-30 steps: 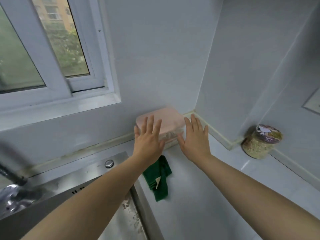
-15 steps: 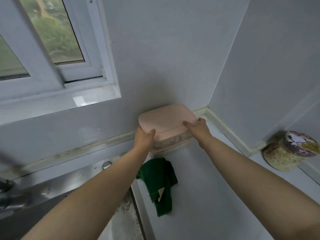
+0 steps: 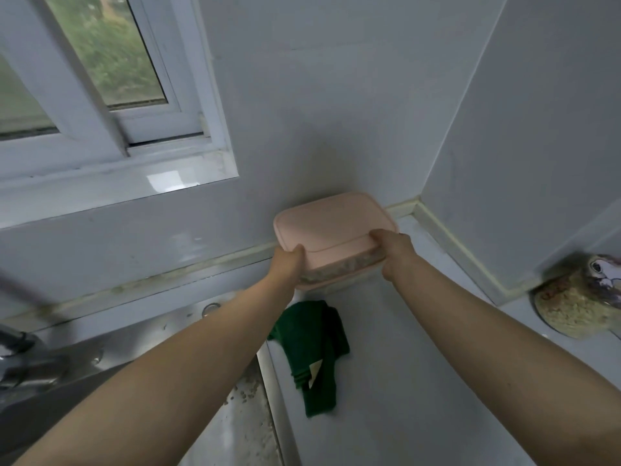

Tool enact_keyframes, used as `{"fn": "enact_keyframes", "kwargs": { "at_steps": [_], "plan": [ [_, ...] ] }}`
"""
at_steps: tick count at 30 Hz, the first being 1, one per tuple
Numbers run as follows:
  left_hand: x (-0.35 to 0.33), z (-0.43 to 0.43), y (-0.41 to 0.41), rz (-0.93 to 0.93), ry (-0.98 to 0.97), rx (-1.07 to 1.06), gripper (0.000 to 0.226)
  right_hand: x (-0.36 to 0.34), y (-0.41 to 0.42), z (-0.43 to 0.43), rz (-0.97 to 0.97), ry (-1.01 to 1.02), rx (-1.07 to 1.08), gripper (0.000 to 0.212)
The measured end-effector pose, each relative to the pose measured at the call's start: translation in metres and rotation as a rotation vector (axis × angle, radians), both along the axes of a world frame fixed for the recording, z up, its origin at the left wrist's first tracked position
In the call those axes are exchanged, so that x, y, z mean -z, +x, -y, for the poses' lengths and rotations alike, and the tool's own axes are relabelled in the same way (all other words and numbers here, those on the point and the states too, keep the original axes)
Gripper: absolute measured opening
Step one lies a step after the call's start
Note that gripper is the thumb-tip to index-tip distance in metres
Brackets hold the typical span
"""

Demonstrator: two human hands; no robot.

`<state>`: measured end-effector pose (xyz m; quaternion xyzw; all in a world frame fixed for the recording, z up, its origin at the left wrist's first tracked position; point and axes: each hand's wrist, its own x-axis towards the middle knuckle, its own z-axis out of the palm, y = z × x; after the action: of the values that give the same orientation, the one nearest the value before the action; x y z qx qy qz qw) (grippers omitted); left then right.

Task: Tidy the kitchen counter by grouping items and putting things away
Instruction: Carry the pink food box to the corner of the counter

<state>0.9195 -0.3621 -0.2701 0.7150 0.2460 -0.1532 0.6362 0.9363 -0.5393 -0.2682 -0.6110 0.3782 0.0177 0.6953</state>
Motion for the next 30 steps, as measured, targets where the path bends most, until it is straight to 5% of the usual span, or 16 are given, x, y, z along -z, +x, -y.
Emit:
{"fn": "enact_keyframes", "kwargs": {
  "at_steps": [7, 26, 30],
  "plan": [
    [-0.006, 0.004, -0.025, -0.023, -0.190, -0.077, 0.044, -0.016, -0.030, 0.002, 0.080, 0.208, 0.087, 0.054],
    [-0.041, 0.032, -0.139, -0.063, -0.350, 0.074, 0.041, -0.057, -0.189, 0.046, 0.179, 0.216, 0.226, 0.025],
    [-0.054, 0.039, -0.175, -0.117, -0.402, 0.141, 0.059, -0.073, -0.237, 0.042, 0.189, 0.205, 0.257, 0.022]
  ]
}}
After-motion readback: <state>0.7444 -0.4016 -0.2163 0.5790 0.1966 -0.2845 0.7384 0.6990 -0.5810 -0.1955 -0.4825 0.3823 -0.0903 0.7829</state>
